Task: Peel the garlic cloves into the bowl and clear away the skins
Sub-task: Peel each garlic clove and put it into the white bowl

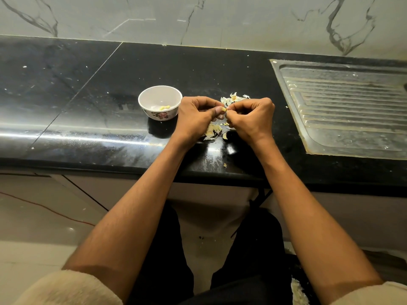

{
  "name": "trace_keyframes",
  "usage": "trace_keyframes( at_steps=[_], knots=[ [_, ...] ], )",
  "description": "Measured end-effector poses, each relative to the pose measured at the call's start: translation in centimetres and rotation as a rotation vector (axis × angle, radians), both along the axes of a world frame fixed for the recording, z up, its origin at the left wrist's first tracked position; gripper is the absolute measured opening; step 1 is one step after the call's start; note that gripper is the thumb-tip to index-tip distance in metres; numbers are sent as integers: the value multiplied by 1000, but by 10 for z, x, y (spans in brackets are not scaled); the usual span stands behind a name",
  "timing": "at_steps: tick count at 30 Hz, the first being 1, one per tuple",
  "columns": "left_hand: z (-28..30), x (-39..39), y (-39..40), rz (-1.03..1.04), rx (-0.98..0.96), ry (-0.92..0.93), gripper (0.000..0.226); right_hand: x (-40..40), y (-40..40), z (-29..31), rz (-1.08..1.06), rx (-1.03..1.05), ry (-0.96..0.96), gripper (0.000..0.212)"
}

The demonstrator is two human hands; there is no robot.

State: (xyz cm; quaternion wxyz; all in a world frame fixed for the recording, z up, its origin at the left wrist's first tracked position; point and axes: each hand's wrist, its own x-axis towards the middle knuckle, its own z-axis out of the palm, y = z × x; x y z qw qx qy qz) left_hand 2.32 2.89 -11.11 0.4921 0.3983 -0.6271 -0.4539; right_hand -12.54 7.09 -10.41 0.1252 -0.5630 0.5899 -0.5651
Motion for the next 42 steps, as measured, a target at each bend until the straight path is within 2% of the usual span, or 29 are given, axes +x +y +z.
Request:
trace_keyframes(
  at_steps=[7, 12, 34, 42],
  knots=[
    [-2, -2, -1, -11, -38, -14, 9, 0, -2, 0, 0, 52, -78, 5],
    [-1, -2, -3, 19, -17, -2, 7, 2, 0, 3, 1, 78, -113, 15],
    [-1, -4, -2, -25, -10, -7, 12, 1, 0, 3, -2, 116, -105, 14],
    [-2, -3, 0, -19, -11, -12, 7, 3, 3, 6, 46, 125, -139, 15]
  ],
)
